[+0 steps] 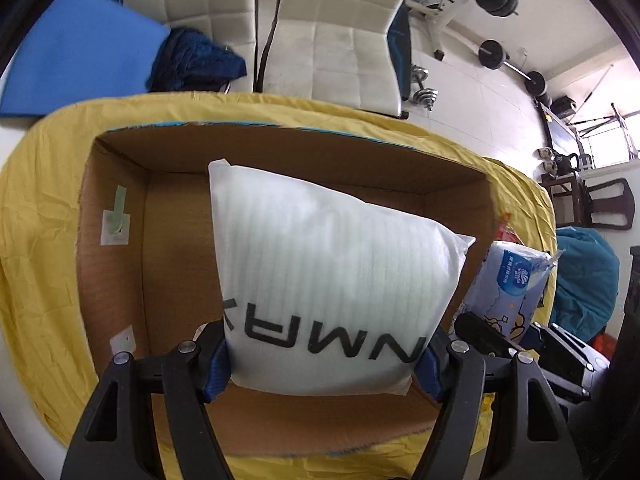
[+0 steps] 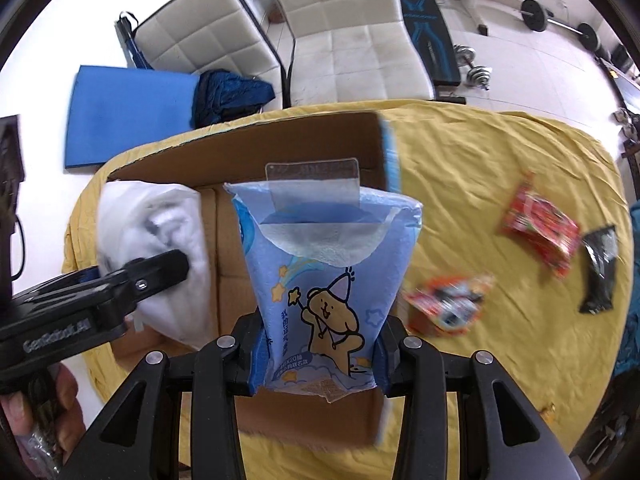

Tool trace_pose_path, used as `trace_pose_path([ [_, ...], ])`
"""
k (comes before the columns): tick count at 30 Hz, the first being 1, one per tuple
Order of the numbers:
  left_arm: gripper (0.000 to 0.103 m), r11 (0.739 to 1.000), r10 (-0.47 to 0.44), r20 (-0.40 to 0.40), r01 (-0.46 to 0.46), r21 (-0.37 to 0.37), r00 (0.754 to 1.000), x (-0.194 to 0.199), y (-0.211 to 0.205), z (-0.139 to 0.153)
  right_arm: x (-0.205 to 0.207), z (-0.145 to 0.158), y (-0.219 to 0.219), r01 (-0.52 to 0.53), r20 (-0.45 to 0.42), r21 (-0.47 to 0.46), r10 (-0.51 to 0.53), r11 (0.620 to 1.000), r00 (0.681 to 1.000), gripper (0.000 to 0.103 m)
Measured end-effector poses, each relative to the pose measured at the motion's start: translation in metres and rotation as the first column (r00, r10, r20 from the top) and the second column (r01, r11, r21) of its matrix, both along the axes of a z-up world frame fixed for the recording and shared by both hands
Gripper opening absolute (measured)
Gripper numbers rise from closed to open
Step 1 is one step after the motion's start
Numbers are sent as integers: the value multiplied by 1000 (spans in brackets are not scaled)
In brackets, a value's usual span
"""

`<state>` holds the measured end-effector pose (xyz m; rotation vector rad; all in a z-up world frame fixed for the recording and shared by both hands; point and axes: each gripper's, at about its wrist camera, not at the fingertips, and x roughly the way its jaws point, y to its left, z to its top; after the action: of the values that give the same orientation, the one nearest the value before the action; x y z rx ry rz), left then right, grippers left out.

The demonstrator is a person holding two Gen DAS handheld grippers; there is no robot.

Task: Organize snacks
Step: 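Carry both items into the box and open both tools to release them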

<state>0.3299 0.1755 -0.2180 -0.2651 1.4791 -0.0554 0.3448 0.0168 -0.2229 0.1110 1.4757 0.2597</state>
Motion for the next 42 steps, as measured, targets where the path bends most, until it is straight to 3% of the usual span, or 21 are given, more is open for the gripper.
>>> trace_pose_path([
  [10,71,995,3,-173,-20,-99,985,50,33,-90,45,-77,51,-40,-82,-100,32,994,996,43],
  [17,73,989,-19,-218,-14,-146,976,58,31,-119,56,-99,56,-56,-97,-124,44,991,994,48],
  [22,73,988,-27,-222,-8,-155,975,59,27,-119,61,-103,56,-61,-117,-114,48,992,992,55],
  [25,74,992,-15,-235,-15,-125,972,61,27,-116,60,-99,57,-62,-115,-112,49,992,992,59],
  [34,80,995,-10,-214,-12,-102,977,58,24,-93,55,-76,59,-62,-90,-128,51,990,995,68],
  [38,89,996,-8,-170,-7,-87,985,47,26,-74,47,-62,53,-57,-69,-144,47,988,997,71],
  [42,94,999,-23,-99,20,-27,995,34,27,-48,29,-49,51,-45,-44,-152,39,987,998,89],
])
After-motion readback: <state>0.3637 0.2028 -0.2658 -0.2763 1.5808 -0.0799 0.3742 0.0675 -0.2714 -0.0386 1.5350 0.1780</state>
